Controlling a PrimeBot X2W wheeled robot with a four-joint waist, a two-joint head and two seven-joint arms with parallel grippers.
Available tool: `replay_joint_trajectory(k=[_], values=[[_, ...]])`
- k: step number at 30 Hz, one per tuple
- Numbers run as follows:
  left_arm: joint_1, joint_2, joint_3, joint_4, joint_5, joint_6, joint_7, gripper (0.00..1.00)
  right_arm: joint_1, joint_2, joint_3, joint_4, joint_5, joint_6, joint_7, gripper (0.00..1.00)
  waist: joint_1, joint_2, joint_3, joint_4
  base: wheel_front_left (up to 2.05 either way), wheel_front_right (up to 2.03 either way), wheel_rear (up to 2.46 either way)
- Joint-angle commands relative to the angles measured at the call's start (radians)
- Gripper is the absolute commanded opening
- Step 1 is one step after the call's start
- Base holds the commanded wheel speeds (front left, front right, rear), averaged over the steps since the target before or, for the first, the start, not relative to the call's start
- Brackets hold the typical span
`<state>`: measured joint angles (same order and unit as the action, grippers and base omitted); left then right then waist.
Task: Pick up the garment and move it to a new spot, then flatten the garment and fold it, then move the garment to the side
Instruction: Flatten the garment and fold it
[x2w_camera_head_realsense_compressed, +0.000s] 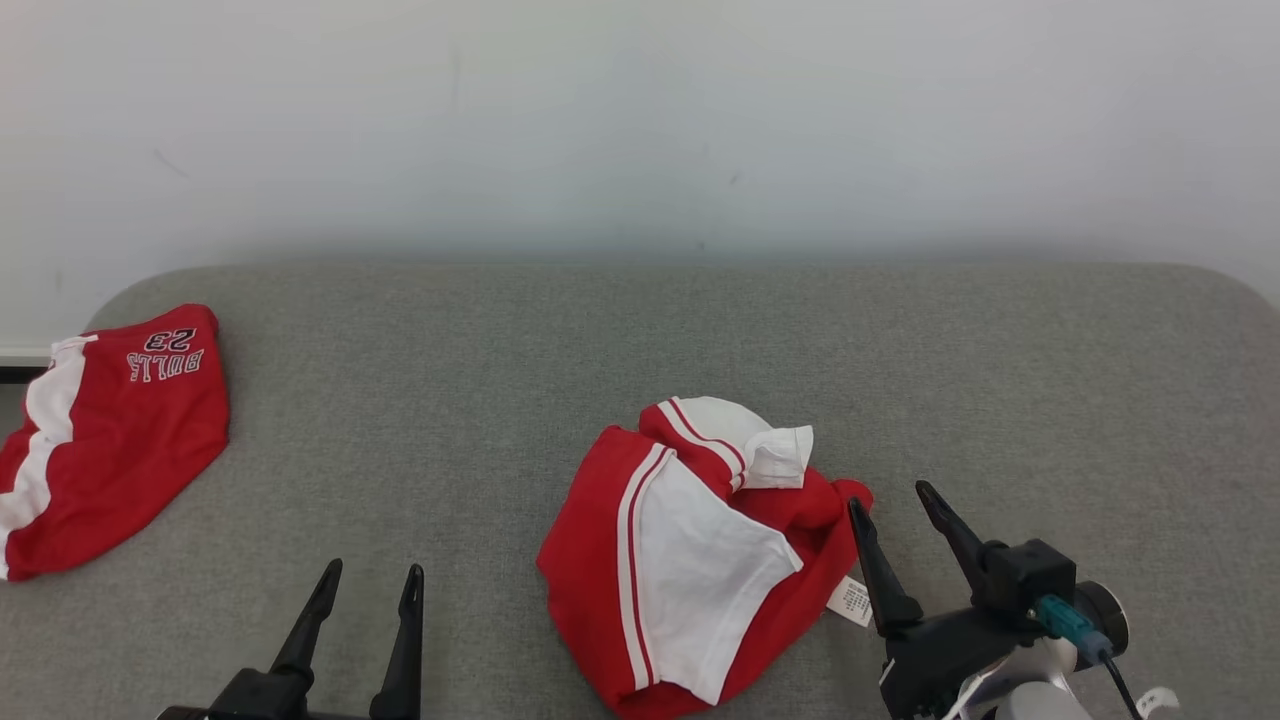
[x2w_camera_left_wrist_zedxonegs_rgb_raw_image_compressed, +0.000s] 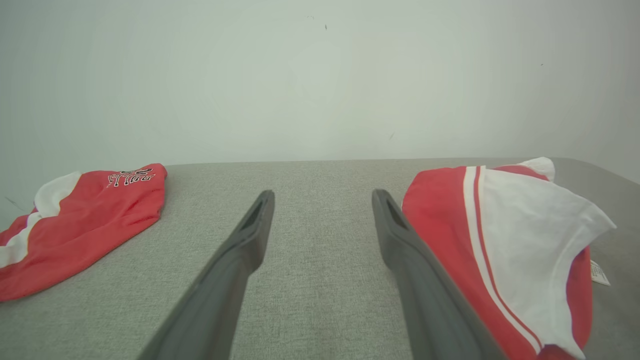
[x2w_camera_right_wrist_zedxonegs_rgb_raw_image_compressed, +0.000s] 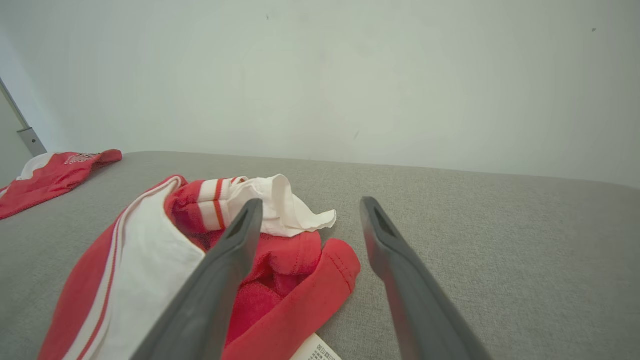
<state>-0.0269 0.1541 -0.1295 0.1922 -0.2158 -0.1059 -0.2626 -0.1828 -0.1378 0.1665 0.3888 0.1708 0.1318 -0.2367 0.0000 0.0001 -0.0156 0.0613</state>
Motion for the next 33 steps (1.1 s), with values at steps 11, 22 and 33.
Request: replay_joint_trajectory(k=[11,22,33], values=[[-0.025,-0.007,0.001,-0.008,0.012,-0.004,-0.003,1.00,-0.166,0.000,-0.057,0.366,-0.027,-0.002,0.016,1.00,0.0000,-0.0001,0.050,0.087,0.00,0.00,0.00],[-0.030,-0.017,0.013,-0.008,0.017,-0.006,-0.003,1.00,-0.260,0.030,-0.020,0.583,0.024,-0.002,-0.006,0.00,0.0000,-0.0001,0.051,0.087,0.00,0.00,0.00],[0.007,-0.029,0.023,-0.009,0.010,-0.006,-0.003,1.00,-0.146,-0.036,-0.208,0.331,0.007,-0.002,-0.028,0.00,0.0000,-0.0001,0.034,0.037,0.00,0.00,0.00]])
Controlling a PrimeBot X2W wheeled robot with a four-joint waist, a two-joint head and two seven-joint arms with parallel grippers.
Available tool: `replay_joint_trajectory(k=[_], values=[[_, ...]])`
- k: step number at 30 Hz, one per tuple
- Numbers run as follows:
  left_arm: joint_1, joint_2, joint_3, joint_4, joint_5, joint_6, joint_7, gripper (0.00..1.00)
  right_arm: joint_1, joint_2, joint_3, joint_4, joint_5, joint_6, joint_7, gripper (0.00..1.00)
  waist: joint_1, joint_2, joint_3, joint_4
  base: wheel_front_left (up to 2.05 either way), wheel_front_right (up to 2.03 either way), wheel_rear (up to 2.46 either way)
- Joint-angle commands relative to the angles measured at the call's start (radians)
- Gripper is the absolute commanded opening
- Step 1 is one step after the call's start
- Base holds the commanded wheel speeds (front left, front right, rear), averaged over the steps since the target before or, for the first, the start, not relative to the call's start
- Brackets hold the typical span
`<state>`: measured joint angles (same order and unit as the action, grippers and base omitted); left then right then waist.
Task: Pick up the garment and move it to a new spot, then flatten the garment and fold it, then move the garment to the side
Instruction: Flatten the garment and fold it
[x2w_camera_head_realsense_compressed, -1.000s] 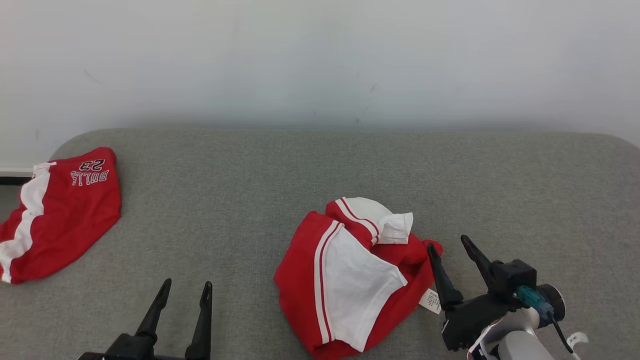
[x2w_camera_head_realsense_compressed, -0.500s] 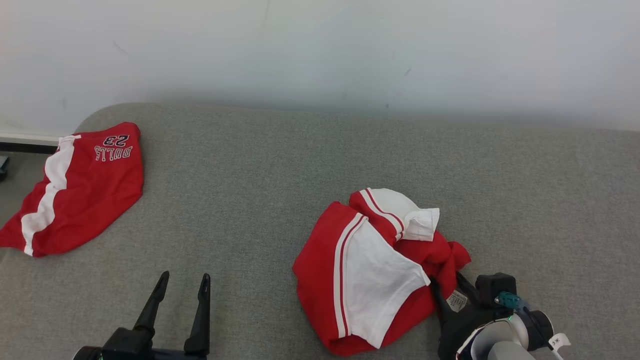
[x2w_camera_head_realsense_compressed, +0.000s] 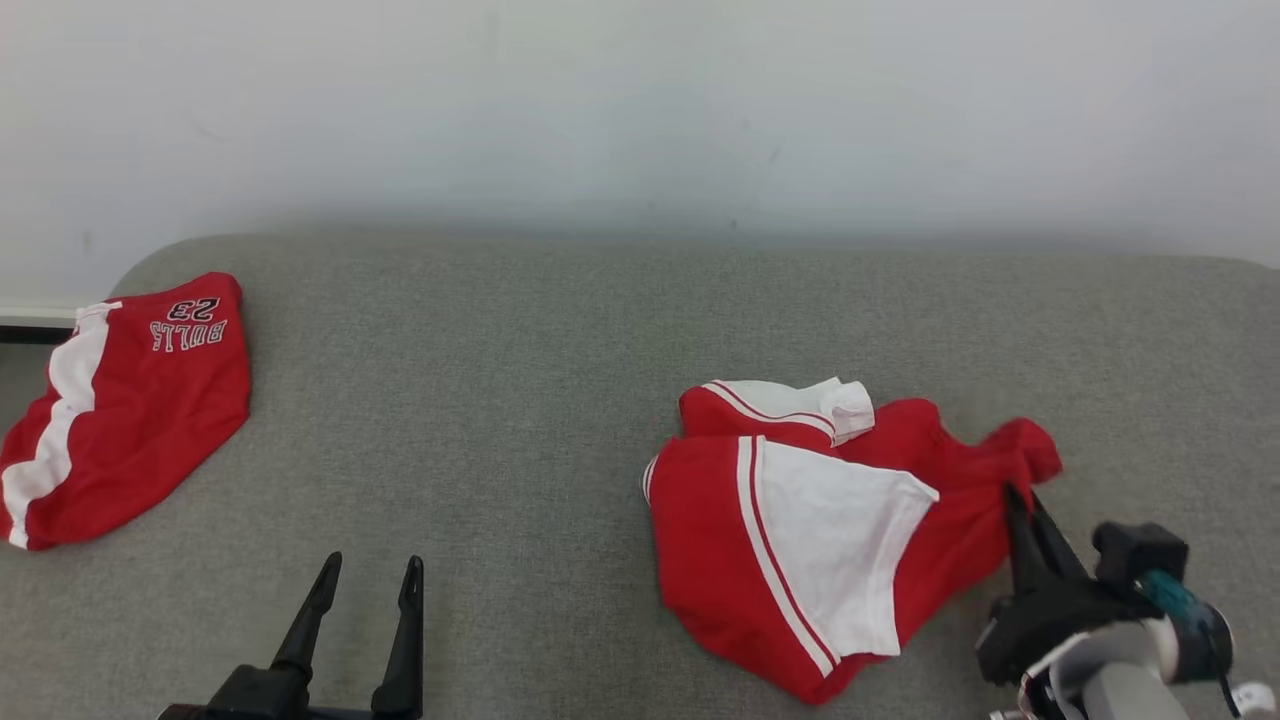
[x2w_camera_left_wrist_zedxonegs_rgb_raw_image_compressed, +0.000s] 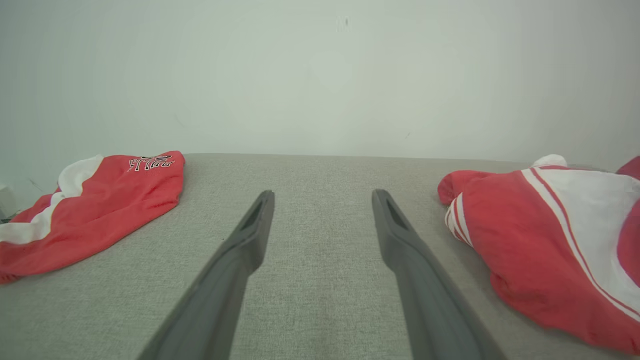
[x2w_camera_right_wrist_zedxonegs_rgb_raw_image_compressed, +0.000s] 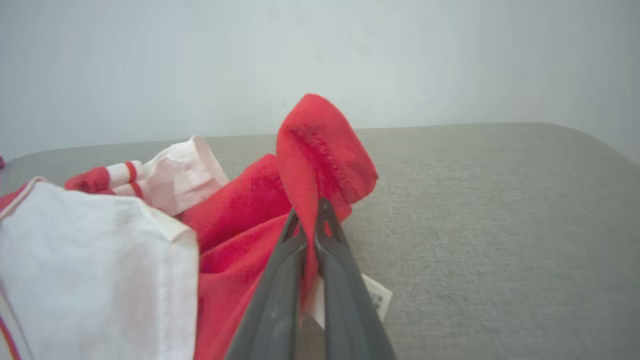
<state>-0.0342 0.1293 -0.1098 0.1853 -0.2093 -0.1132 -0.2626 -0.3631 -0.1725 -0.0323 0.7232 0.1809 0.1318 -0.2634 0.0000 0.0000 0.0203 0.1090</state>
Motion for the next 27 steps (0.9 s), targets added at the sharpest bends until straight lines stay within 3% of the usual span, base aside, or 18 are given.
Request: replay_joint_trajectory(k=[1,4,5,6,7,16,22,27], values=[[0.012,-0.006,0.002,-0.003,0.003,0.000,-0.003,1.00,0.061,0.001,-0.032,-0.038,-0.008,-0.002,-0.001,0.00,0.0000,0.0000,-0.001,-0.017,0.00,0.00,0.00],[0.008,-0.008,-0.001,-0.001,0.002,-0.003,-0.003,1.00,0.123,0.025,-0.061,-0.082,-0.020,-0.002,-0.002,0.00,0.0000,0.0000,0.007,-0.042,0.00,0.00,0.00],[0.005,-0.008,-0.005,0.003,0.004,-0.005,-0.003,1.00,0.137,0.027,-0.064,-0.079,-0.030,-0.002,-0.001,0.12,0.0000,0.0000,0.009,-0.050,0.00,0.00,0.00],[0.000,-0.007,-0.011,0.008,0.006,-0.007,-0.003,1.00,0.140,0.029,-0.072,-0.090,-0.033,-0.002,-0.002,0.86,0.0000,0.0000,0.011,-0.056,0.00,0.00,0.00],[-0.006,-0.005,-0.015,0.010,0.009,-0.008,-0.003,1.00,0.142,0.033,-0.083,-0.105,-0.033,-0.002,-0.002,1.00,0.0000,0.0000,0.012,-0.063,0.00,0.00,0.00],[-0.097,0.020,-0.086,0.055,0.008,-0.016,-0.003,1.00,0.200,0.094,-0.099,-0.315,-0.075,-0.002,-0.001,1.00,0.0000,0.0000,0.017,-0.139,0.00,0.00,0.00],[-0.213,0.054,-0.149,0.118,-0.018,-0.016,0.018,1.00,0.226,0.115,-0.054,-0.359,-0.056,-0.002,-0.001,1.00,0.0000,0.0000,0.043,-0.203,0.00,0.00,0.00],[-0.343,0.106,-0.257,0.184,-0.076,-0.016,0.061,1.00,0.239,0.122,-0.016,-0.366,-0.035,-0.002,-0.001,1.00,0.0000,0.0000,0.080,-0.267,0.00,0.00,0.00]])
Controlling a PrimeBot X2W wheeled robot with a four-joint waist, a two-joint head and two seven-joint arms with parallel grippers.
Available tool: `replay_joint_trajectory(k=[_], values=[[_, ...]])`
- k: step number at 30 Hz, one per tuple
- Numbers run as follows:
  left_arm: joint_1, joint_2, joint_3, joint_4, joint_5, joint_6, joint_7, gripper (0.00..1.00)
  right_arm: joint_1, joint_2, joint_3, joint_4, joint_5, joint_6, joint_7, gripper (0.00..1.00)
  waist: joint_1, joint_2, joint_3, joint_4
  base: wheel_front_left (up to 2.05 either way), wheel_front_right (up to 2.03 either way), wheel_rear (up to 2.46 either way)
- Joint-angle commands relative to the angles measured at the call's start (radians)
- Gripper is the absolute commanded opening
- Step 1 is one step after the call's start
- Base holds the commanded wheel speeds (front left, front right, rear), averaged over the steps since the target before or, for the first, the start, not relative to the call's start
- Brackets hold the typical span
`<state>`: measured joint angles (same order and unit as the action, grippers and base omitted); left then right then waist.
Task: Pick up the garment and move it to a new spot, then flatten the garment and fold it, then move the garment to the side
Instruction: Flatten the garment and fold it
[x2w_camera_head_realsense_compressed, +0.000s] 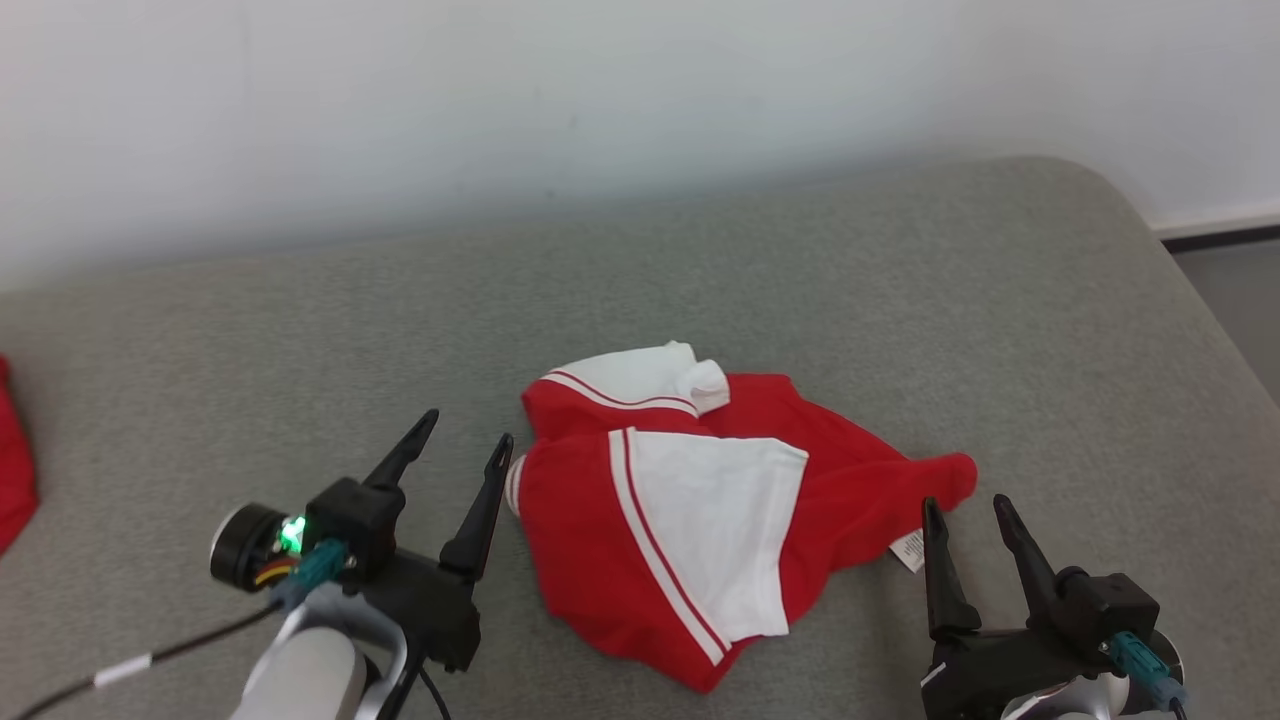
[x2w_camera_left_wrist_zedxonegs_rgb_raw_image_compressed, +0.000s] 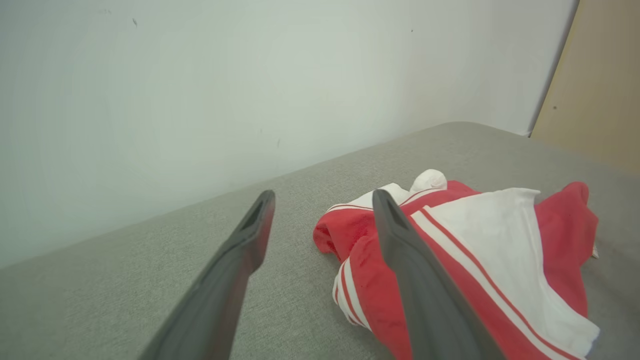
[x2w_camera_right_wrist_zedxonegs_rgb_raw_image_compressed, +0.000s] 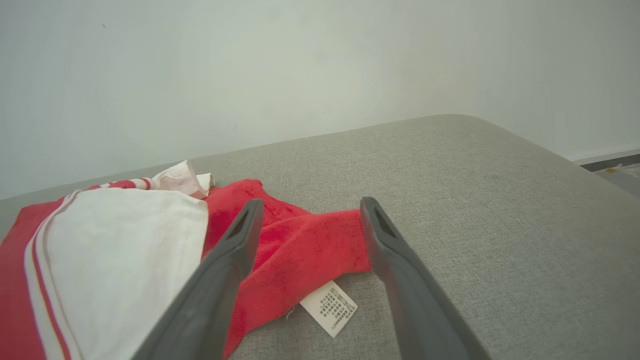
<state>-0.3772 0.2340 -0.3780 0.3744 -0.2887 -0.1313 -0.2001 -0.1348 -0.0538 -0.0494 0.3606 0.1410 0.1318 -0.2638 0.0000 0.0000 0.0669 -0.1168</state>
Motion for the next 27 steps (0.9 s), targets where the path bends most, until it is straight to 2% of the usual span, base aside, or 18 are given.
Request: replay_joint_trajectory(k=[1,4,6,14,15,16,22,27], values=[[-0.025,0.009,-0.010,0.011,-0.011,0.002,0.008,1.00,0.010,0.004,0.003,-0.002,0.011,-0.002,-0.001,1.00,0.0000,0.0000,0.040,-0.051,0.00,0.00,0.00],[-0.089,0.031,-0.062,0.062,-0.059,0.002,0.038,1.00,0.008,0.004,0.010,-0.003,0.027,-0.002,-0.001,1.00,0.0000,0.0000,0.061,-0.083,0.00,0.00,0.00],[-0.135,0.048,-0.118,0.120,-0.112,0.003,0.097,1.00,0.007,0.005,0.013,0.000,0.040,-0.002,-0.001,1.00,0.0000,0.0000,0.075,-0.110,0.00,0.00,0.00],[-0.201,0.089,-0.233,0.212,-0.235,0.002,0.228,1.00,-0.002,0.005,-0.002,-0.005,0.053,-0.002,-0.001,1.00,0.0000,0.0000,0.086,-0.142,0.00,0.00,0.00],[-0.204,0.092,-0.241,0.222,-0.248,0.002,0.242,0.67,-0.002,0.005,-0.002,-0.005,0.052,-0.002,-0.001,1.00,0.0000,0.0000,0.085,-0.142,0.00,0.00,0.00],[-0.204,0.094,-0.257,0.226,-0.256,0.002,0.251,0.00,-0.001,0.005,-0.003,-0.006,0.052,-0.002,-0.001,1.00,0.0000,0.0000,0.084,-0.142,0.00,0.00,0.00],[-0.225,0.097,-0.279,0.237,-0.287,0.002,0.187,0.00,0.014,0.005,-0.015,-0.019,0.043,-0.002,-0.001,1.00,0.0000,0.0000,0.062,-0.118,0.00,0.00,0.00],[-0.223,0.089,-0.235,0.216,-0.288,0.025,0.053,0.00,0.036,0.005,-0.031,-0.029,0.033,-0.002,-0.001,1.00,0.0000,0.0000,0.037,-0.067,0.00,0.00,0.00]])
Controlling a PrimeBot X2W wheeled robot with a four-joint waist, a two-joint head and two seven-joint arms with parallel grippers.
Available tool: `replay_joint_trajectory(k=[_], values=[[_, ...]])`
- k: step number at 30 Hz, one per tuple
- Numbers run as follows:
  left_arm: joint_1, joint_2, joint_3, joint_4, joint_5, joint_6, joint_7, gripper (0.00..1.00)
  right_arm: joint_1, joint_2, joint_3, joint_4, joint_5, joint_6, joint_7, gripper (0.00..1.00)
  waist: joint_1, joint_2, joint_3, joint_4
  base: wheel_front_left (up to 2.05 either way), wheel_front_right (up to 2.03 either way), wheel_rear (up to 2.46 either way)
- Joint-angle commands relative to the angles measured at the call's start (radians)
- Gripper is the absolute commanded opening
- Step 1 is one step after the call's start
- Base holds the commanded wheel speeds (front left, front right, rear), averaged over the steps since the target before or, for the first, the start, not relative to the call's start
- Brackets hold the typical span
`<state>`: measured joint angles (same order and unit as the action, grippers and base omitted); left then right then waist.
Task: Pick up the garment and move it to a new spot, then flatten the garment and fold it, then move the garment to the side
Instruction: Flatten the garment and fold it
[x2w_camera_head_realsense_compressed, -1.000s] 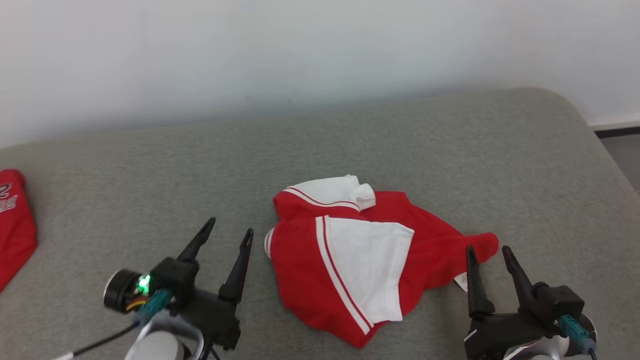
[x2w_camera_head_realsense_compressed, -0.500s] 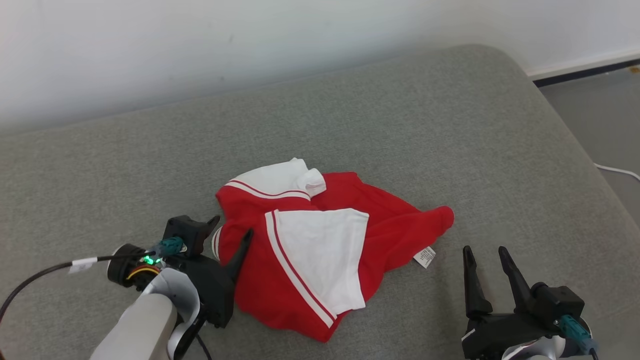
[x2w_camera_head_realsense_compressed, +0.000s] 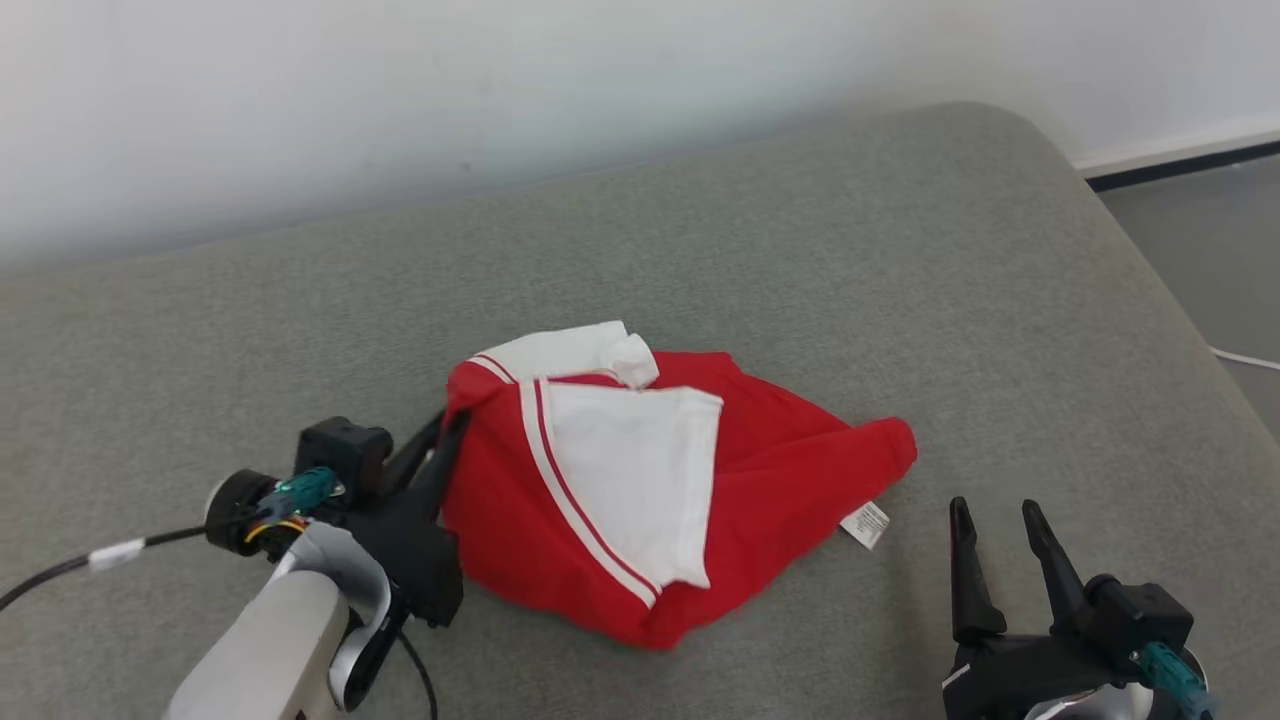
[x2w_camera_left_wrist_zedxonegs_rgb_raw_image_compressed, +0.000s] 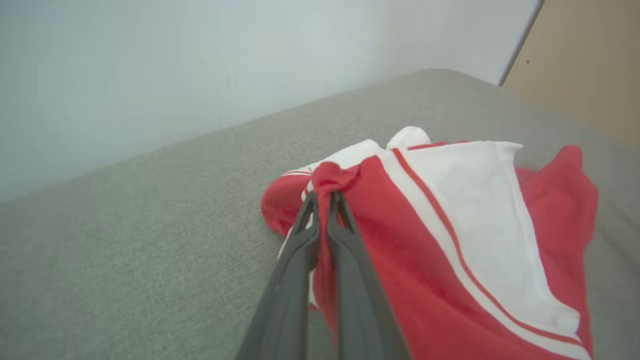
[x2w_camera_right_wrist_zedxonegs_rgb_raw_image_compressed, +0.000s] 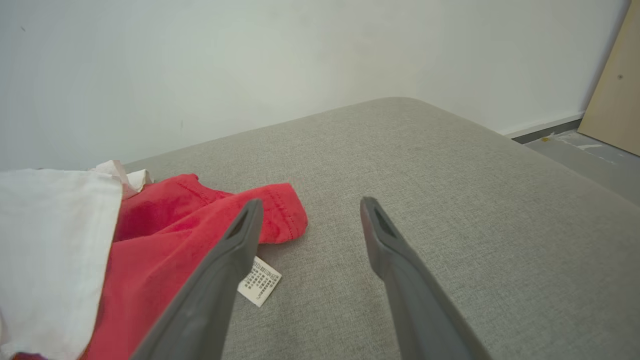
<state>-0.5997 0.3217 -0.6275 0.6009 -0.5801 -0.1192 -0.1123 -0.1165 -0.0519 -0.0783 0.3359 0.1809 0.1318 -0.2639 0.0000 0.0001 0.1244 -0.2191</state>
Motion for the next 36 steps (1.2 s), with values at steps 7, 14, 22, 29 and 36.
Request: replay_joint_trajectory(k=[7,14,22,29,36], values=[[0.131,0.028,0.093,-0.119,0.025,0.094,-0.151,0.00,0.042,0.003,-0.002,-0.007,-0.002,-0.002,-0.001,1.00,0.0000,-0.0001,-0.047,0.127,0.00,0.00,0.00],[0.347,0.036,0.211,-0.248,0.061,0.124,-0.153,0.00,0.061,0.003,0.011,0.003,0.001,-0.002,-0.001,1.00,0.0000,-0.0001,-0.068,0.184,0.00,0.00,0.00],[0.478,-0.021,0.301,-0.240,0.101,0.088,-0.153,1.00,0.069,0.002,0.019,0.016,0.001,-0.002,-0.001,1.00,0.0000,-0.0001,-0.087,0.221,0.00,0.00,0.00],[0.474,-0.044,0.384,-0.328,0.161,0.067,-0.153,1.00,0.075,0.002,0.021,0.015,0.001,-0.002,-0.001,1.00,0.0000,-0.0001,-0.089,0.223,0.00,0.00,0.00],[0.410,-0.036,0.358,-0.262,0.159,0.032,-0.118,1.00,0.069,0.002,0.036,0.030,0.012,-0.002,-0.001,1.00,0.0000,-0.0001,-0.078,0.189,0.00,0.00,0.00]])
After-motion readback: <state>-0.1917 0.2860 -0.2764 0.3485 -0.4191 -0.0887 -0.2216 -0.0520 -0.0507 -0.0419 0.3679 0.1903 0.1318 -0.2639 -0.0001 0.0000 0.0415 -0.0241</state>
